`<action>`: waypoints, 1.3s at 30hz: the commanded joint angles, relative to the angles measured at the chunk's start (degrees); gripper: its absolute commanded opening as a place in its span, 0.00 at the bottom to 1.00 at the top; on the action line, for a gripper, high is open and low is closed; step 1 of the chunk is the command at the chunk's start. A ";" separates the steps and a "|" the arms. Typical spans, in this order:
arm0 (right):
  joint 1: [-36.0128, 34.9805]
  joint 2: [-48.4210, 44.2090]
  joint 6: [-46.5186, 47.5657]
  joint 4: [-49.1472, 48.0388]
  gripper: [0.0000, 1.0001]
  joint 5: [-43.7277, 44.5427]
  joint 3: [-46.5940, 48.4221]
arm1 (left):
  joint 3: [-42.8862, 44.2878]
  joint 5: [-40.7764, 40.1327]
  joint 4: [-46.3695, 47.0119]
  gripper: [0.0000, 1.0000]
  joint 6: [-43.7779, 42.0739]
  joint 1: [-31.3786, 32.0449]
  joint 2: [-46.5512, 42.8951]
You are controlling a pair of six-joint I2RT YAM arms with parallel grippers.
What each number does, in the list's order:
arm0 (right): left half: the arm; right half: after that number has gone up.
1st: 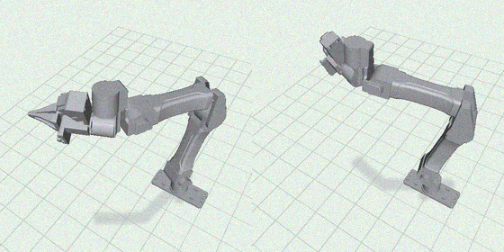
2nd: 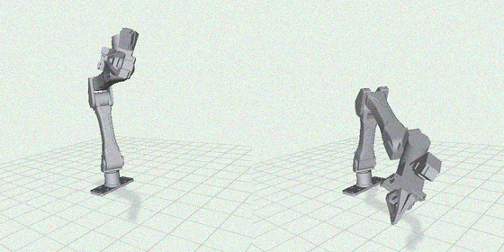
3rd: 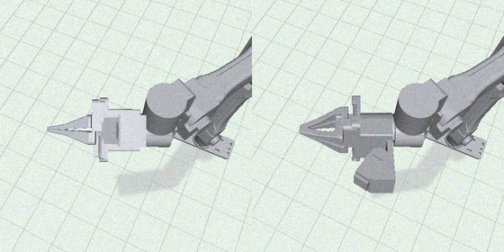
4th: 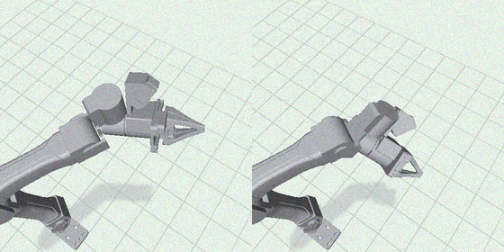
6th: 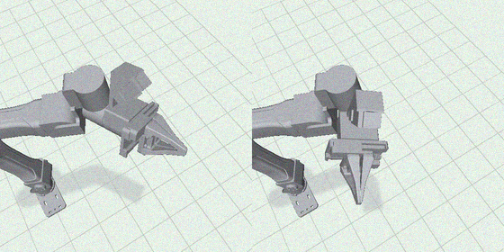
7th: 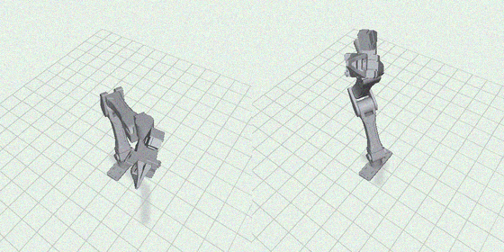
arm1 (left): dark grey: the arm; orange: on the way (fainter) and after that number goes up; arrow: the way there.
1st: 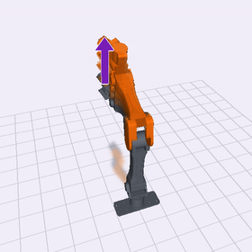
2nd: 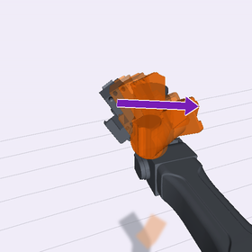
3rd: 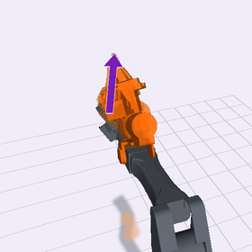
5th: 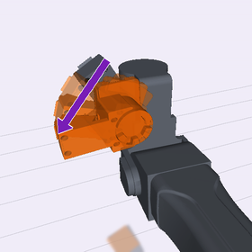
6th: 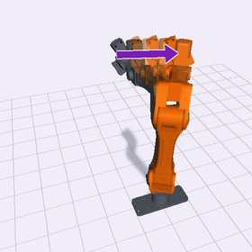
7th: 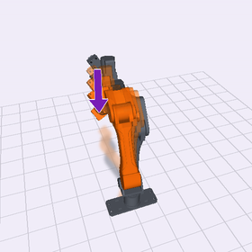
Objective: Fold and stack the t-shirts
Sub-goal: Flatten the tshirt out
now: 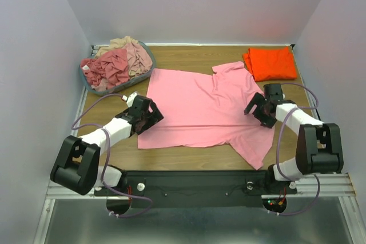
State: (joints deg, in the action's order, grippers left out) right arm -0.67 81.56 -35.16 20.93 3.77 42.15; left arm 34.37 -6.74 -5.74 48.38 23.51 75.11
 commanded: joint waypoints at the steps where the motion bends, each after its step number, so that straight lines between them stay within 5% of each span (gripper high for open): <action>1: 0.40 4.04 6.41 3.68 1.00 -0.69 4.68 | -1.85 3.14 -1.03 0.98 0.49 -0.22 -2.16; 8: 0.40 1.50 9.23 4.21 1.00 -7.45 13.40 | 4.91 -2.04 -8.32 0.98 -0.74 -0.22 -8.12; 14: -0.55 -7.72 6.34 5.61 1.00 -11.84 3.85 | 6.50 -4.07 -9.65 0.98 -0.74 -0.22 -12.09; 23: -14.44 -12.13 0.27 6.23 0.96 -11.24 -6.64 | 4.93 -1.08 -6.22 0.98 -1.01 0.05 -8.93; 29: -17.70 -10.02 -1.40 6.32 0.72 -8.08 -6.55 | 1.49 -0.46 -4.72 0.98 -0.30 0.14 -9.89; 35: -19.37 -11.16 -4.04 7.11 0.23 -5.97 -8.31 | 0.35 -0.64 -4.55 0.98 0.40 0.14 -10.07; 39: -20.16 -12.47 -5.27 9.91 0.12 -4.65 -8.31 | 0.26 -0.73 -4.63 0.98 0.40 0.14 -10.51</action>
State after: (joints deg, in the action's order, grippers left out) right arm -19.79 71.22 -38.41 28.64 -3.51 33.87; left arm 35.22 -7.11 -11.73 48.53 23.53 66.59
